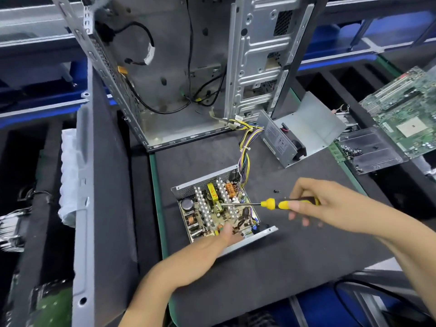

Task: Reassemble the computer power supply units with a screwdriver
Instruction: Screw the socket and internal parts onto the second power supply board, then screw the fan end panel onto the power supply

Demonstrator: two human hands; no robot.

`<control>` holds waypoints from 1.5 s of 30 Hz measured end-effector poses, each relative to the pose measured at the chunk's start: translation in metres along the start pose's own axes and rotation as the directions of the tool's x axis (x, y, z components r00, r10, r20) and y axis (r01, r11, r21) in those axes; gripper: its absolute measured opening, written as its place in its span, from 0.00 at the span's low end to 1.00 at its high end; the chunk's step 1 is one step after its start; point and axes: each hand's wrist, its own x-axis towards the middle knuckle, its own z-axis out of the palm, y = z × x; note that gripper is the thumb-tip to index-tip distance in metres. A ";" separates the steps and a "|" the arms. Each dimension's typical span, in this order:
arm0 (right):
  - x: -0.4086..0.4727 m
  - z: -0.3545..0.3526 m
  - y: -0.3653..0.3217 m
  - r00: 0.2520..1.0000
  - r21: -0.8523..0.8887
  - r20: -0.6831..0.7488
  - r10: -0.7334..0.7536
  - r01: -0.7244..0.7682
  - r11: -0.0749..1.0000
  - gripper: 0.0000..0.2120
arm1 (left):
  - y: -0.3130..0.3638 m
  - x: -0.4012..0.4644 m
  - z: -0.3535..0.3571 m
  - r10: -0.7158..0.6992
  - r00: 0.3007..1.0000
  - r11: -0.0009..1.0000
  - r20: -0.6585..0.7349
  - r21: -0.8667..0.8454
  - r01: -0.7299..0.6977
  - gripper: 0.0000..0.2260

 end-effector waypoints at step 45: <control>-0.008 0.016 -0.019 0.931 0.263 -0.351 0.098 -0.002 0.965 0.13 | 0.000 -0.030 0.015 0.226 0.675 0.782 -0.702 -0.282 -0.555 0.17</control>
